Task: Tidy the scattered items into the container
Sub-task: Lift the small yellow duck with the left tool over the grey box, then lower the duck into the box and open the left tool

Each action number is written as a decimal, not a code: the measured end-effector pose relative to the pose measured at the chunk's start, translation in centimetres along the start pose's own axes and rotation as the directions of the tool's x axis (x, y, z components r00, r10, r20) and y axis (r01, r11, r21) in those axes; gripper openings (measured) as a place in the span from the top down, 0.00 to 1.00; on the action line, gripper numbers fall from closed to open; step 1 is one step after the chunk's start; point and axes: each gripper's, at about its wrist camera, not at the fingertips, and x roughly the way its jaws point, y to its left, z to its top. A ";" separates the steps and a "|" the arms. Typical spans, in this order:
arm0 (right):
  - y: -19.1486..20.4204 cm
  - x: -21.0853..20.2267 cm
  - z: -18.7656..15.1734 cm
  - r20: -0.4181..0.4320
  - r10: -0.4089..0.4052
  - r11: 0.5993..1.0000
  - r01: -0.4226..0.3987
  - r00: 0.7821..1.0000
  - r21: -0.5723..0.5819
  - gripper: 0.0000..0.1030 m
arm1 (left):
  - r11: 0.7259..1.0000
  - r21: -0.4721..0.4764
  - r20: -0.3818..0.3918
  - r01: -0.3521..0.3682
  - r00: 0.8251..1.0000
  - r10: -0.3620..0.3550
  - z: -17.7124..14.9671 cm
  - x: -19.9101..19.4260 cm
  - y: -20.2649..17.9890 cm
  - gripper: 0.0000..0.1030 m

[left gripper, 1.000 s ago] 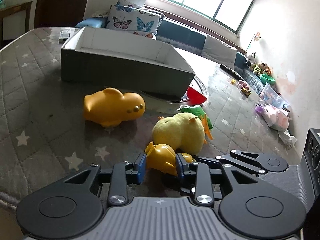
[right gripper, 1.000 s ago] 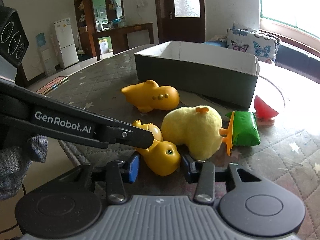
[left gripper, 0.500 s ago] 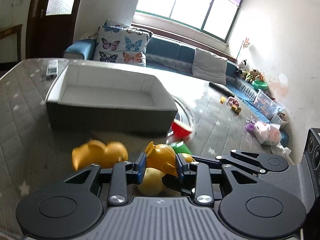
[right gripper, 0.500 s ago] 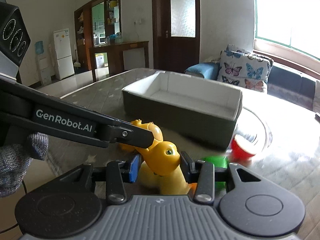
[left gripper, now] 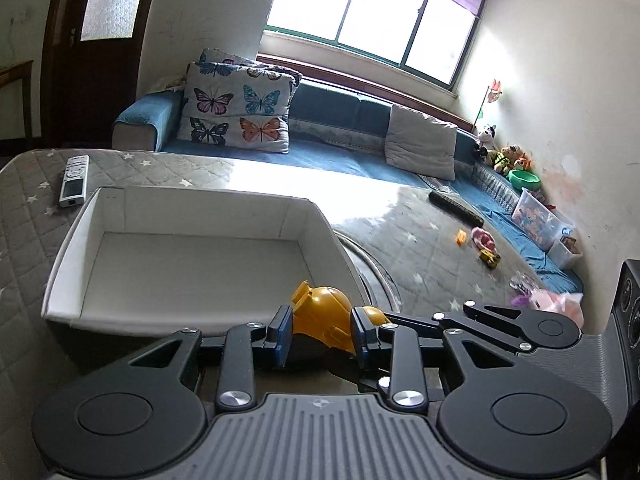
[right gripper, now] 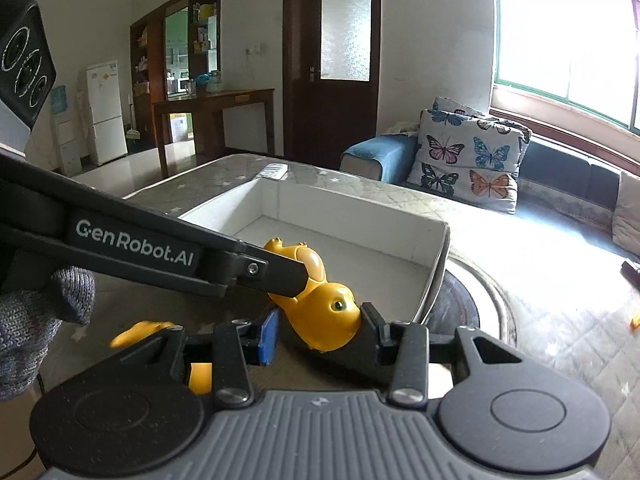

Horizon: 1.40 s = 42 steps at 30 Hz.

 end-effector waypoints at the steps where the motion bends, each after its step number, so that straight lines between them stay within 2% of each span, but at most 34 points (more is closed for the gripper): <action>1: -0.3 0.4 0.3 -0.002 0.000 1.000 0.000 1.000 0.000 0.59 | 1.000 -0.004 -0.003 0.000 1.000 0.000 0.4 0.5 0.2 0.67; 11: -2.8 6.0 2.7 -0.054 0.009 1.000 -0.008 0.999 0.011 0.59 | 1.000 -0.030 -0.034 -0.004 0.999 0.003 3.6 5.1 2.5 0.67; 25: -3.6 12.0 1.9 -0.183 0.024 1.000 -0.022 0.983 0.011 0.59 | 0.992 -0.122 -0.142 -0.009 0.990 -0.008 3.6 9.9 6.1 0.67; 33: -2.9 12.2 1.7 -0.190 0.030 1.000 -0.031 0.981 -0.004 0.59 | 0.991 -0.134 -0.173 -0.015 0.985 -0.009 3.0 11.0 6.8 0.69; 42: -2.9 8.8 1.5 -0.118 0.013 1.000 -0.012 0.993 0.015 0.52 | 0.994 -0.107 -0.122 -0.032 0.992 0.019 3.0 8.5 5.5 0.68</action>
